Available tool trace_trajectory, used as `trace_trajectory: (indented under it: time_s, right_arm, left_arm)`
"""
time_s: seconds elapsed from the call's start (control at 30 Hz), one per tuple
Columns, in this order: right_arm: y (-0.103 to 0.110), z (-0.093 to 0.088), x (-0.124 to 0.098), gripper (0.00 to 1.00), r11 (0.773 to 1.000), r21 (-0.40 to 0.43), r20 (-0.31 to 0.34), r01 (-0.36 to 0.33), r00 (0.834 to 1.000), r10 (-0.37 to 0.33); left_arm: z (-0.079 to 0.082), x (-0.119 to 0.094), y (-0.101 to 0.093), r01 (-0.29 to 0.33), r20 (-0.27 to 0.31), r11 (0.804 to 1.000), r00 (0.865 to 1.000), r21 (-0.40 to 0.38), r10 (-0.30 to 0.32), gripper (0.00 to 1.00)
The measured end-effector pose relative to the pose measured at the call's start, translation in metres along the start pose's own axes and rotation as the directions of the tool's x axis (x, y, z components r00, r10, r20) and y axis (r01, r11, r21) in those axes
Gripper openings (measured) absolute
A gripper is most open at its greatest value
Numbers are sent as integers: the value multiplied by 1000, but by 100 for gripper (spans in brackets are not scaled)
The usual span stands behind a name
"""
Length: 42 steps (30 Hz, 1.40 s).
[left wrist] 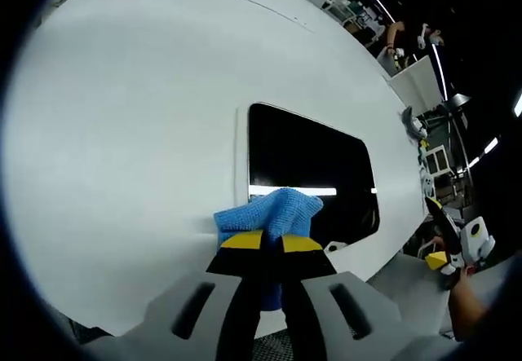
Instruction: Wipe the mirror surface with the cleaning cloth until all visible marks leave the cleaned area.
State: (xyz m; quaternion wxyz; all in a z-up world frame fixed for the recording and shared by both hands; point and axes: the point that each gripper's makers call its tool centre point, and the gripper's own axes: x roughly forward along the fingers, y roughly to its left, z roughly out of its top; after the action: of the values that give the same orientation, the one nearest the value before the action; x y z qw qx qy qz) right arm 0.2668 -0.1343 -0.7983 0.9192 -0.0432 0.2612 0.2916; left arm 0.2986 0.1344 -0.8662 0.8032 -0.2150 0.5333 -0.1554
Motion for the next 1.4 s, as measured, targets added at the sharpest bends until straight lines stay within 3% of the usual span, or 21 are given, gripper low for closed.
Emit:
trace_trajectory:
  time_s: [0.23,0.7,1.4]
  right_arm:
    - [0,-1,0,95,1000,8,-2,-5,1000,5]
    - [1,0,1,95,1000,29,-5,-6,1000,7]
    - [0,4,-1,93,999,46,21,-8,1000,7]
  left_arm:
    - [0,3,-4,-12,-35,1000,999,18,13,4]
    - [-2,9,-15,-21,-44,998,999,66,24,3]
    - [-12,28,-50,3,-47,992,999,125,3,3]
